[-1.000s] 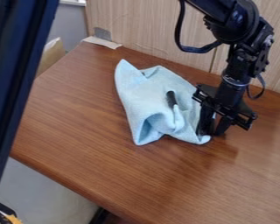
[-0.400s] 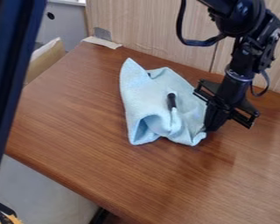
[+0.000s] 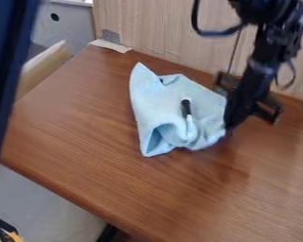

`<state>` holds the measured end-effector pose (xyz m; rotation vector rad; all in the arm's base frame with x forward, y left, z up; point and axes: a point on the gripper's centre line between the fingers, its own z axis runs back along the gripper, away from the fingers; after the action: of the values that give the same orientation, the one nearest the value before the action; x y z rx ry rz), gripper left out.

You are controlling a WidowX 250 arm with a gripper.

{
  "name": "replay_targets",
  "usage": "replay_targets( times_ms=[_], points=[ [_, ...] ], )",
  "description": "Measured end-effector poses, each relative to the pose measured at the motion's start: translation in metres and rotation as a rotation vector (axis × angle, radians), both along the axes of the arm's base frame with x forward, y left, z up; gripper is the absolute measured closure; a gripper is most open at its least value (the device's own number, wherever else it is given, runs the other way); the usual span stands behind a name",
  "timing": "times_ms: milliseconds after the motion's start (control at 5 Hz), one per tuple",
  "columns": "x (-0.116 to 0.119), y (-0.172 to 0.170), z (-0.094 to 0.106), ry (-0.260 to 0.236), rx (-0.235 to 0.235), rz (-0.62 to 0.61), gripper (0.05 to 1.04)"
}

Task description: Fold the cloths from top left to bottom ringht

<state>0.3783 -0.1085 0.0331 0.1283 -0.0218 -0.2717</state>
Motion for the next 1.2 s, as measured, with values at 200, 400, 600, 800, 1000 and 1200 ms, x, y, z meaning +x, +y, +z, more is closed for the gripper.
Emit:
replay_targets(
  times_ms=[200,400,600,800,1000,1200],
  points=[
    [0.011,0.017,0.032,-0.059,-0.003,0.023,1.029],
    [0.015,0.045,0.063,-0.116,0.010,0.100,1.029],
    [0.006,0.094,0.097,-0.175,0.036,0.240,1.029],
    [-0.012,0.139,0.107,-0.192,0.040,0.378,1.029],
    [-0.036,0.171,0.100,-0.174,0.041,0.496,1.029],
    [-0.060,0.187,0.073,-0.099,0.031,0.547,1.029]
  ],
)
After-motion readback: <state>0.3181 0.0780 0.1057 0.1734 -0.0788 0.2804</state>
